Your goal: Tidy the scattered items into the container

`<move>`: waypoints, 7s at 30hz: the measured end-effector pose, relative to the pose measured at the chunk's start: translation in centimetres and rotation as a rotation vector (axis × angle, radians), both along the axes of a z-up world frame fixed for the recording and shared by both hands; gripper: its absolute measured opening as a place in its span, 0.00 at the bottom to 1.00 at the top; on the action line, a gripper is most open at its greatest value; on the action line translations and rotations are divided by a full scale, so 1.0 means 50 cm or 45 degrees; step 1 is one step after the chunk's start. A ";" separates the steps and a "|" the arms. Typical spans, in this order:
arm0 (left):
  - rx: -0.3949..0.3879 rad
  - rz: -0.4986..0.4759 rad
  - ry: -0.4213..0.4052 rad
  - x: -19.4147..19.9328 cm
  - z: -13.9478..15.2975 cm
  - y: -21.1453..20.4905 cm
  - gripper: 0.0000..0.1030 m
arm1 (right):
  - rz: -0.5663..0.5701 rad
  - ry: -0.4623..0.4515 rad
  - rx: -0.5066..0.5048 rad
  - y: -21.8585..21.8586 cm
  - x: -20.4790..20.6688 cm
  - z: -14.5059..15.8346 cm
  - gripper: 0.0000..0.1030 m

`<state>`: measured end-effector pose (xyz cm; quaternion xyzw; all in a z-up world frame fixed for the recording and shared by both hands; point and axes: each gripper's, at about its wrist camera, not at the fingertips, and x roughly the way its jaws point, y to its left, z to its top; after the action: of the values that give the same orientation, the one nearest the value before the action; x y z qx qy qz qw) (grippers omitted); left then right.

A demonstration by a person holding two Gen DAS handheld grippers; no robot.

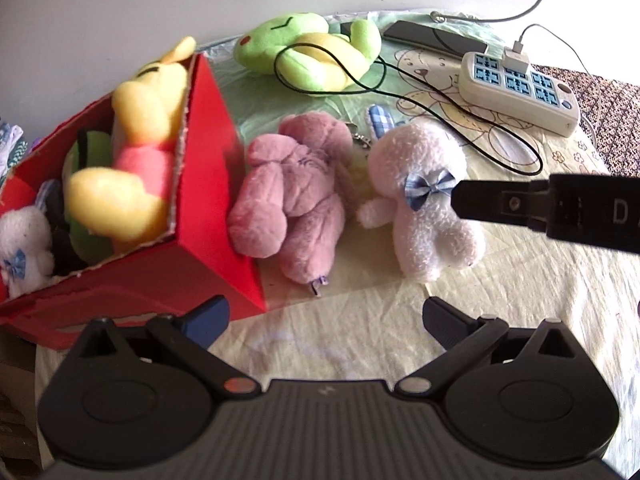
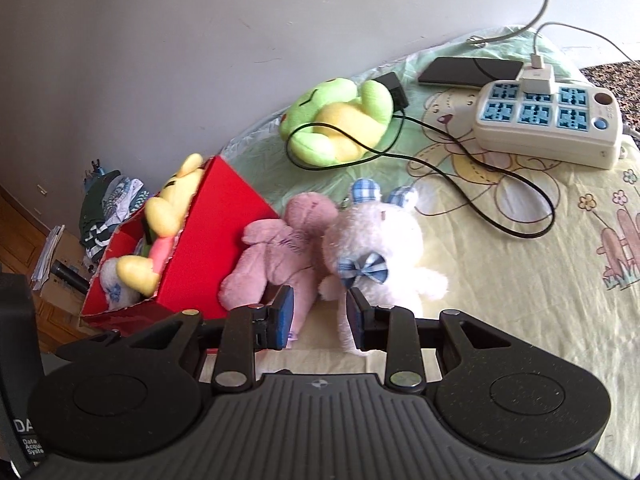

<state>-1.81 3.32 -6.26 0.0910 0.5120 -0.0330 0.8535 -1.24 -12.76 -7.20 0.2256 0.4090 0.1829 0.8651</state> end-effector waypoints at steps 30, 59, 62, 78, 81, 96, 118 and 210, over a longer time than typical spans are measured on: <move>-0.207 -0.192 0.093 0.090 -0.105 -0.081 0.85 | 0.055 0.192 0.183 -0.008 0.128 -0.142 0.52; -0.149 -0.420 0.035 -0.101 -0.097 -0.117 0.71 | 0.136 0.256 0.118 -0.025 -0.050 -0.121 0.38; -0.236 -0.404 0.076 -0.107 -0.099 -0.104 0.87 | 0.140 0.259 0.104 -0.020 -0.062 -0.118 0.38; -0.531 -0.342 0.218 -0.107 -0.073 -0.041 0.84 | -0.063 0.309 0.195 -0.067 -0.075 -0.120 0.46; -0.508 -0.340 0.097 -0.108 -0.032 -0.023 0.90 | -0.127 0.280 0.211 -0.086 -0.078 -0.117 0.51; -0.241 -0.446 -0.045 -0.080 -0.073 -0.127 0.65 | -0.120 0.277 0.261 -0.084 -0.062 -0.140 0.47; -0.161 -0.395 -0.089 -0.088 -0.089 -0.111 0.44 | 0.059 0.156 0.131 -0.014 -0.069 -0.119 0.43; -0.263 -0.068 -0.132 0.111 -0.007 0.542 0.52 | 0.655 -0.020 -0.391 0.672 0.210 0.022 0.39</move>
<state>3.72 30.42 -6.61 0.0179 0.4584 -0.1034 0.8825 9.25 20.84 -6.08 -0.0204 0.4690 0.3339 0.8174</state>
